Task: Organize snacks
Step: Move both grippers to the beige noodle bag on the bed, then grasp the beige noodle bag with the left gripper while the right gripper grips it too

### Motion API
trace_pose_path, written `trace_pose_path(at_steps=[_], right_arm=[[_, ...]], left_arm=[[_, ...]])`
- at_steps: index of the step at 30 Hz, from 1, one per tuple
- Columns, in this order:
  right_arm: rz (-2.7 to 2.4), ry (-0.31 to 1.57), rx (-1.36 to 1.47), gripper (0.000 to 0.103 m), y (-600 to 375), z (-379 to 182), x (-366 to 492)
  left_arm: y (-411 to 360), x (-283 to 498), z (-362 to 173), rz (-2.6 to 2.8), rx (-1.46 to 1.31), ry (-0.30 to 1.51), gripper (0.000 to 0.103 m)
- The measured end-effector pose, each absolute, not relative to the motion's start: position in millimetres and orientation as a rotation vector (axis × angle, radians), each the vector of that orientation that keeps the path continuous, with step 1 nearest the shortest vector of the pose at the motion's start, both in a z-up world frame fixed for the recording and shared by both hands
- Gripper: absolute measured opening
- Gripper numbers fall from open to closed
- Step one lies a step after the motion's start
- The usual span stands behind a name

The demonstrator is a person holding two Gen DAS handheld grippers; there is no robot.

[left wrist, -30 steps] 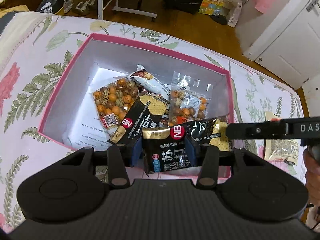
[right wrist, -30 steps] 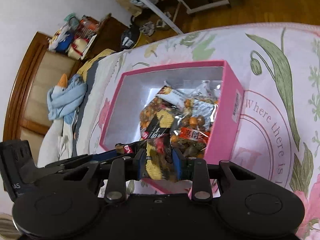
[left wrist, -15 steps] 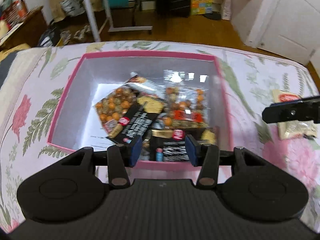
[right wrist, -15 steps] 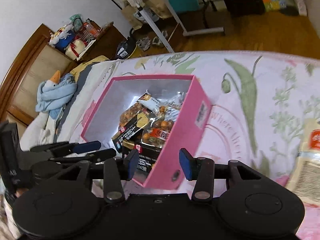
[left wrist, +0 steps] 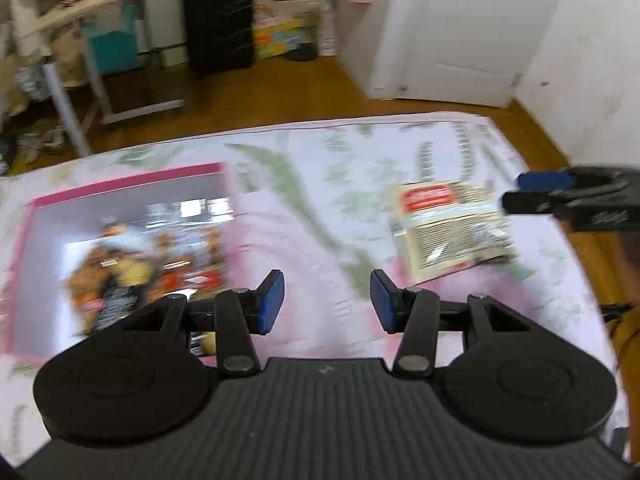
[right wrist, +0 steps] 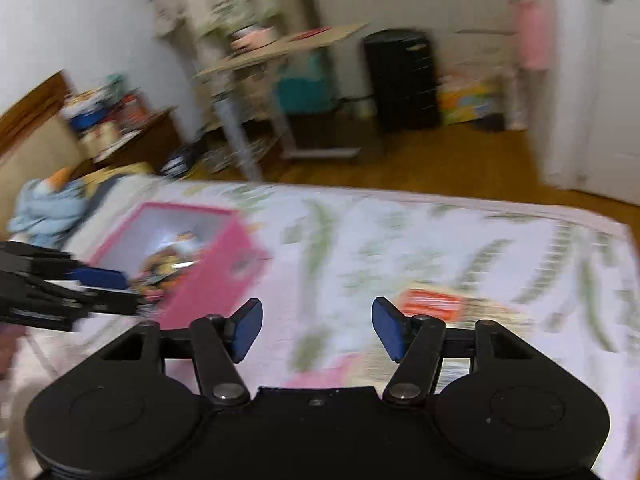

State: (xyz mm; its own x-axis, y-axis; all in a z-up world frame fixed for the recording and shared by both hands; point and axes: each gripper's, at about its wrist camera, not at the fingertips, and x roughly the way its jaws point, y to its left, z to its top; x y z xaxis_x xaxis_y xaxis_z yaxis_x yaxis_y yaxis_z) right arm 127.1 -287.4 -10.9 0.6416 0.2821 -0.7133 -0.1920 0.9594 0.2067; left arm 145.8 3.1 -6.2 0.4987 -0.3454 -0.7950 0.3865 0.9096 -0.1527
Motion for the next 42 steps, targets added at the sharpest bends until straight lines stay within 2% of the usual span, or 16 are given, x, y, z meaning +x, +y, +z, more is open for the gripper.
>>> trace_pose_path(at_steps=[10,14,17,22,25,30,34,42], right_arm=[[0.099,0.866,0.161,0.066,-370.0,-96.7,149.8],[0.090,0.895,0.197,0.066,-373.6,-117.0,156.6],[0.083,0.911,0.221,0.066,-375.1,-128.5,161.8],[0.126,0.946,0.359,0.070,-389.6,-140.4,169.7],[0.168,0.988,0.458,0.072,-395.0,-147.6,174.5],[0.166,1.020,0.446,0.057,-381.8,-143.5,175.5],[0.146,1.057,0.353,0.057,-357.2,-129.4,168.6],[0.222,1.111,0.324,0.059,-319.4,-108.6,142.6]], left_arm=[[-91.2,217.5,-84.5,-0.550,-0.080,1.076,0.046],[-112.7,236.4,-112.4,-0.518,-0.121,1.060,0.046],[-126.7,243.3,-133.1,-0.474,-0.153,1.037,0.052],[-142.4,249.3,-160.1,-0.476,-0.170,1.072,0.052],[-143.9,249.2,-164.3,-0.533,-0.216,1.088,0.050],[-157.0,241.7,-162.6,-0.627,-0.221,1.136,0.051],[-163.4,224.0,-152.6,-0.628,-0.122,1.128,0.051],[-121.4,184.1,-126.3,-0.597,-0.120,1.169,0.051]])
